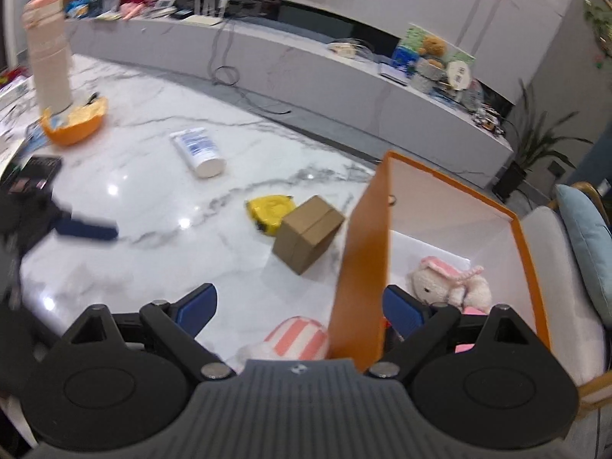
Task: Organize objects
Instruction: 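Grasp the white plush with the red-striped hat with the left tool, then grasp the small cardboard box with the right tool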
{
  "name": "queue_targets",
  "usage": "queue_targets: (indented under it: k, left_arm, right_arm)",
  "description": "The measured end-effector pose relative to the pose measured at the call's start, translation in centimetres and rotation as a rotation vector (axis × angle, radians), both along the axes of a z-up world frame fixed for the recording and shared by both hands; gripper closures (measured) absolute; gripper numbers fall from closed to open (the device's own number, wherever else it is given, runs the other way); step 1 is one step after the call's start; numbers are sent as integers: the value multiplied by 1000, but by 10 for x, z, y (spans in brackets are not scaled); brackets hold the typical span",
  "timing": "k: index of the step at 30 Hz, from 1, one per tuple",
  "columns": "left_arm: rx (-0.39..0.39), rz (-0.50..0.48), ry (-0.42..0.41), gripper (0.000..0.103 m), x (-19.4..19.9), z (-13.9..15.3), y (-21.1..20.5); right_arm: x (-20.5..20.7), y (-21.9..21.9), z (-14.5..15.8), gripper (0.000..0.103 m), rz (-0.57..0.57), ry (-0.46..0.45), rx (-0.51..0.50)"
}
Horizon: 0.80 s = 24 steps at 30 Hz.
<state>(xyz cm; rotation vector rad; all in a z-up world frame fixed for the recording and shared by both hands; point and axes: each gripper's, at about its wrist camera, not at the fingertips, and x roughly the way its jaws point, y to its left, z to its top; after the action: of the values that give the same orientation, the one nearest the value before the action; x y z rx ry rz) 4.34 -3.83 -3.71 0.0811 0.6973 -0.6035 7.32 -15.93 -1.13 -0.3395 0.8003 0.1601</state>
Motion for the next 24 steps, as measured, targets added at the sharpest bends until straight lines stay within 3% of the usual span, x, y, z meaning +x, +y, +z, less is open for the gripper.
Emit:
queue_targets:
  k: [3,6,10,14,15,16,18,24]
  left_arm:
    - [-66,-54,-9,0,-10,1,-13]
    - [-113,-28,0,0,-8,-3,-25]
    - [-160,-21,74,0,2,-15,-40]
    - [-145,-18,112,0,8,-28,-55]
    - [-153,-14,120,3,10,-31,-56]
    - [-167,-12,140,15,11,-35,-56]
    - [-193,-28,155,21,14,-40,-52]
    - [-113,-66,158,24,11,-30,-26]
  right_arm:
    - [6,-10,4,10,-38,2,46]
    - [11,-11,6,9,-58,-7,54]
    - [15,-9,9,9,-59,-10,59]
    - [15,-6,13,9,-42,-17,70]
    - [15,-5,13,9,-39,-20,70]
    - [15,-5,14,9,-40,-21,71]
    - [15,-6,15,9,-43,-22,77]
    - [22,-4,9,9,-48,-11,76]
